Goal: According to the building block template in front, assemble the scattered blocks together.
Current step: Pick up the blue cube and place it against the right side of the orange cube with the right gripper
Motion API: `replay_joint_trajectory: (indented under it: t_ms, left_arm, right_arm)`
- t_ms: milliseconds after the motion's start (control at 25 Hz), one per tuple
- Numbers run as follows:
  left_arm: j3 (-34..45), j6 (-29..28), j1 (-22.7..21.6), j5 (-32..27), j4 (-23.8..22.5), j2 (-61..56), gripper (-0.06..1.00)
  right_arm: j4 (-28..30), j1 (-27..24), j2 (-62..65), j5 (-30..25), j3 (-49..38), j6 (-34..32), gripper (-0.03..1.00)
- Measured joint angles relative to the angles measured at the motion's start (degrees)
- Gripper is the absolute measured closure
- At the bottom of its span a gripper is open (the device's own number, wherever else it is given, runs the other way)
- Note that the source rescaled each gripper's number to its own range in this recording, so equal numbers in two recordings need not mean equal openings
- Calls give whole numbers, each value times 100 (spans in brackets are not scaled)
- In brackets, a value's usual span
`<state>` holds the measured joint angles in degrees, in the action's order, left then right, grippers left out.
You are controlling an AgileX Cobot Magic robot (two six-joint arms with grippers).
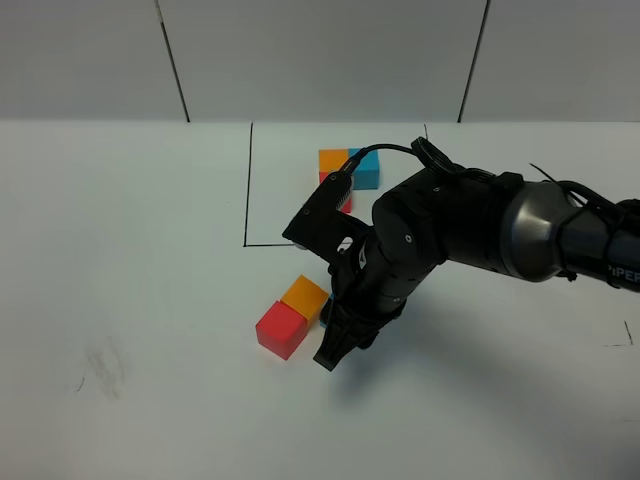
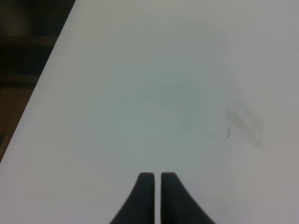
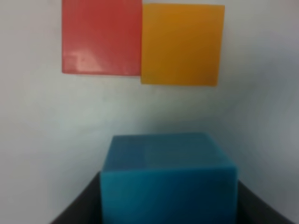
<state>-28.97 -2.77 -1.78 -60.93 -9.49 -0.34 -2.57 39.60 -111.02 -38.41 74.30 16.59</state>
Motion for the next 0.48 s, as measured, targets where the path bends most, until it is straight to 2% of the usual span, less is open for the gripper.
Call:
replay_joint_trajectory:
  t_ms: [480]
  left_arm:
    - [0, 0, 0, 5, 0, 0, 94]
  right_arm:
    - [0, 0, -269, 154, 115, 56, 46]
